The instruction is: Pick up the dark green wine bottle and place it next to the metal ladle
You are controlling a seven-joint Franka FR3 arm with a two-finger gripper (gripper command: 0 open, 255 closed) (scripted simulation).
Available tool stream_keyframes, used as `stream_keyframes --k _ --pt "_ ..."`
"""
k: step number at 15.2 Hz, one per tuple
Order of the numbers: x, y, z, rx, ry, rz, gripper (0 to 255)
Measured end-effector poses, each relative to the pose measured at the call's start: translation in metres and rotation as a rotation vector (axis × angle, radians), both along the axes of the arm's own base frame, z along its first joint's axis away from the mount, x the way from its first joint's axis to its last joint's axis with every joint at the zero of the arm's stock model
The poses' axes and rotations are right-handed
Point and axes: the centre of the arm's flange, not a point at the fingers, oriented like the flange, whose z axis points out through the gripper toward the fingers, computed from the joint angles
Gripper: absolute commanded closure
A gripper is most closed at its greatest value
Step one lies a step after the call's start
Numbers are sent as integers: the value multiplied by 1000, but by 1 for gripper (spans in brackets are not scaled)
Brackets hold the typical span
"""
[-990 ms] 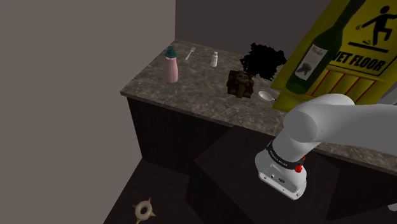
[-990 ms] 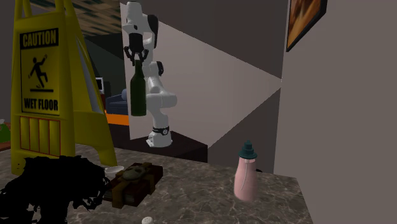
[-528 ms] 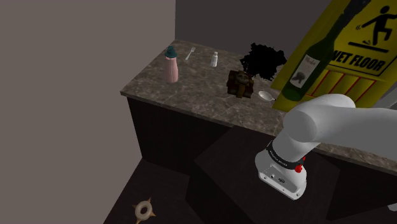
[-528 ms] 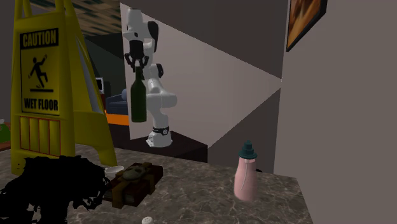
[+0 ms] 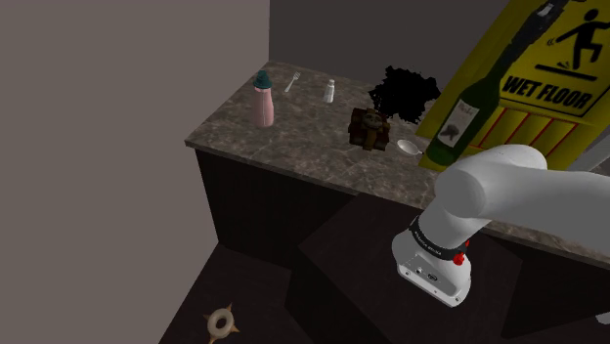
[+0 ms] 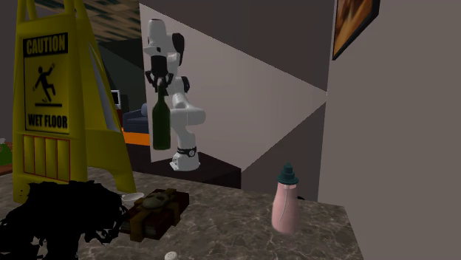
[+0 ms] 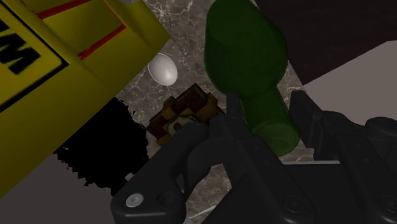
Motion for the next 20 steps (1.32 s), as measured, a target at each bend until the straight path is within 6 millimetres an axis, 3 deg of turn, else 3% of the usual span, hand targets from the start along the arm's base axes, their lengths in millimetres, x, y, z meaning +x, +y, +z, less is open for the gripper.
stream_keyframes --k 20 --pt "0 0 -106 0 0 0 255"
